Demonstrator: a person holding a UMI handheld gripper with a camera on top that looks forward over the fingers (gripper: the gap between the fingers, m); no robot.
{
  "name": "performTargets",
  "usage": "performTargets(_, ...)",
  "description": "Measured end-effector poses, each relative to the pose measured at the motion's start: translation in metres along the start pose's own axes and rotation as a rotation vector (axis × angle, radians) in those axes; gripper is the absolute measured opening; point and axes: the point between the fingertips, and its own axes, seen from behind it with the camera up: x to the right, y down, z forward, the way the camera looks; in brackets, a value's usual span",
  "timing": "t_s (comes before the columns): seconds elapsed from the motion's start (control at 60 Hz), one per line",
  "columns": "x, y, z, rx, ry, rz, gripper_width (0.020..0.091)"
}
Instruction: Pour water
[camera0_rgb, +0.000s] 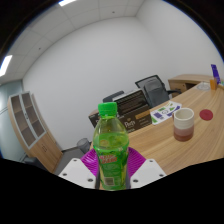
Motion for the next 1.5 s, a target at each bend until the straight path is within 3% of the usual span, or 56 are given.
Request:
performTargets(0.283, 0.076, -0.050, 0.027, -0.070, 0.048, 0.768, 0.0339)
performTargets(0.65, 0.091, -0.078, 0.045, -0.180, -0.008, 1.456, 0.0338)
performTargets(1.083, 0.104, -0.104, 0.033, -0.218, -0.022, 1.493, 0.0340)
performTargets(1.167, 0.112, -0.129, 0.021, -0.180, -0.042, 1.230, 0.0339)
performTargets(1.3, 0.150, -0.197, -0.005, -0.051, 0.000, 0.742, 0.0350)
performTargets(1.467, 0.212, -0.252, -0.033, 0.073, 0.118, 0.215, 0.0365)
performTargets(1.5, 0.234, -0.263, -0.027, 0.069, 0.155, 0.136, 0.0365)
